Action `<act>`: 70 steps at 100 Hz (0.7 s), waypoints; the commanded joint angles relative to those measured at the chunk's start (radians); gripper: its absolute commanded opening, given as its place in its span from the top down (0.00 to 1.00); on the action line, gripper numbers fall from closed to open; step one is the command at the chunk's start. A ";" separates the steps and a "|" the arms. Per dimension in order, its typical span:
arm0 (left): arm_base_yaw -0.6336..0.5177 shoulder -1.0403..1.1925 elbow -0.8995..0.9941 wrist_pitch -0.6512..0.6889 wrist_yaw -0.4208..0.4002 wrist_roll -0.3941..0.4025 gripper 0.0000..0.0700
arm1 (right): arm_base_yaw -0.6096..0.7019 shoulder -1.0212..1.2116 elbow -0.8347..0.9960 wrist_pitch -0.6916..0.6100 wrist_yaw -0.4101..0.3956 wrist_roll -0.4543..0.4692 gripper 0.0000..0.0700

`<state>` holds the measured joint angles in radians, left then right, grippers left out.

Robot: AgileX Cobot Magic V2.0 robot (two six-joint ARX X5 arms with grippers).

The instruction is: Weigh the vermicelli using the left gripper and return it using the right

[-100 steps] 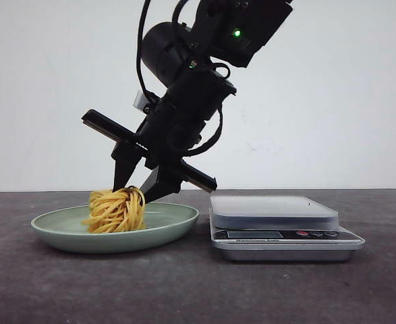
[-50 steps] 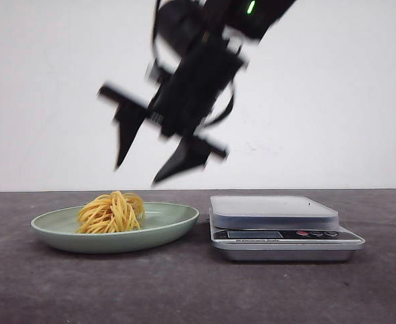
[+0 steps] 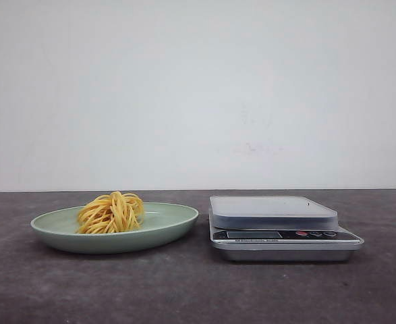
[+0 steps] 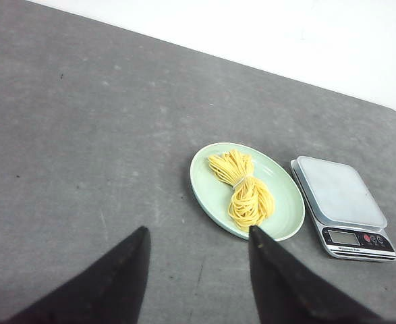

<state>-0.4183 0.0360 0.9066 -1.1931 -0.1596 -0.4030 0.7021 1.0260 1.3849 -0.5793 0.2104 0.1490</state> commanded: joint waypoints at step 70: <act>-0.002 0.001 0.002 0.092 -0.019 0.022 0.61 | -0.063 -0.821 -0.336 -0.393 0.170 0.069 0.33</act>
<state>-0.4183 0.0360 0.9058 -1.1168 -0.1772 -0.3916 0.6460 0.2409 1.0943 -1.0157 0.4068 0.1917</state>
